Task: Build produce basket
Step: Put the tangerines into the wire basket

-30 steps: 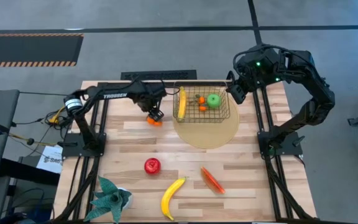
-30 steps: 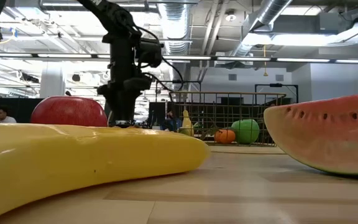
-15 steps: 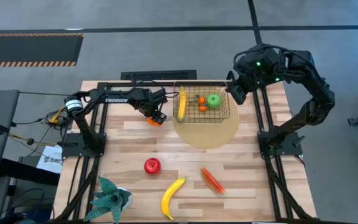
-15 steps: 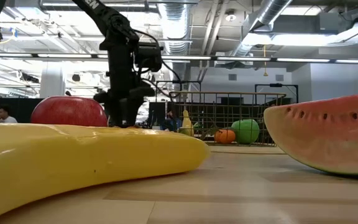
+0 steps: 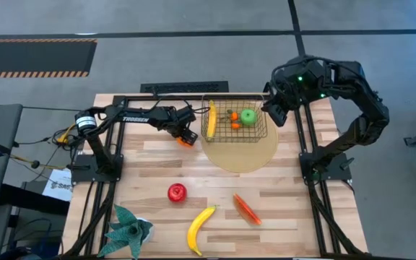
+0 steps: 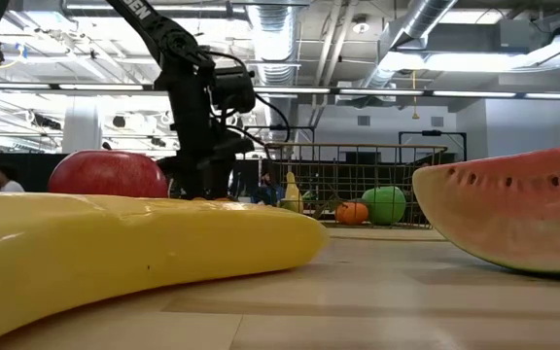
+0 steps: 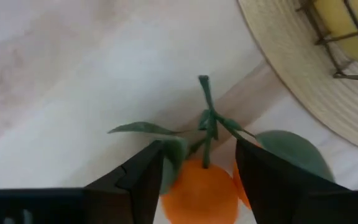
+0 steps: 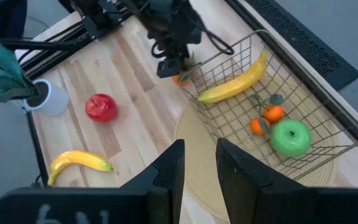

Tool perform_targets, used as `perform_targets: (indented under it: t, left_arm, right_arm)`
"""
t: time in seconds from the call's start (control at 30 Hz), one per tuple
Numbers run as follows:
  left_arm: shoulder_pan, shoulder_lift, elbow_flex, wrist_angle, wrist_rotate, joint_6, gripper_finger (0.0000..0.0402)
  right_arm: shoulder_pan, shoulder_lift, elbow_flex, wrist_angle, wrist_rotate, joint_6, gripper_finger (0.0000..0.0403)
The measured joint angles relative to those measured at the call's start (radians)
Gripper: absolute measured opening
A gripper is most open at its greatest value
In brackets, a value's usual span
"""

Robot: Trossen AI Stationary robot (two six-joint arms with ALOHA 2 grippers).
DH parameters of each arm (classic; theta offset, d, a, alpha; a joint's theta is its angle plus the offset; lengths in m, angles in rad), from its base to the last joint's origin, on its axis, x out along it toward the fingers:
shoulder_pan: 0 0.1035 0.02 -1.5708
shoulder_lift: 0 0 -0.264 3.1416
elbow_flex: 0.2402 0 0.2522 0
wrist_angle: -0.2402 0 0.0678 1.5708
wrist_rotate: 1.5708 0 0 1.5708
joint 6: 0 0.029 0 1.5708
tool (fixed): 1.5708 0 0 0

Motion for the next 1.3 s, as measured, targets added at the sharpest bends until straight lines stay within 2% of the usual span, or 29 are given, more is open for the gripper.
perform_targets:
  t: [0.1,0.2,0.3,0.37,0.73,1.0,1.1,1.3]
  left_arm:
    - [-0.004,0.000,0.000,0.000,-0.038,0.025,0.0153]
    - [-0.013,0.000,0.000,0.000,-0.090,0.053,0.0097]
    - [-0.019,0.000,0.000,0.002,-0.098,0.086,0.0030]
    - [-0.022,0.000,0.000,0.007,-0.102,0.102,0.0010]
    - [-0.024,-0.006,0.003,-0.004,-0.120,0.137,0.0000]
    - [-0.039,-0.015,0.051,-0.075,-0.119,0.162,0.0000]
    - [-0.051,-0.044,0.085,-0.099,-0.123,0.175,0.0000]
    - [-0.066,-0.180,0.156,-0.207,-0.200,0.198,0.0000]
  right_arm:
    - [0.022,0.000,0.000,0.000,0.000,0.000,0.0111]
    - [0.040,0.000,0.000,0.001,0.000,0.010,0.0111]
    - [0.053,0.000,0.000,0.003,0.000,0.015,0.0111]
    - [0.059,0.000,0.000,0.012,0.000,0.024,0.0111]
    - [0.059,0.000,0.000,0.016,0.001,0.037,0.0111]
    - [0.059,0.000,0.000,0.016,0.002,0.037,0.0111]
    - [0.056,0.000,0.000,0.016,0.002,0.037,0.0111]
    - [0.056,0.000,0.000,0.015,0.003,0.037,0.0111]
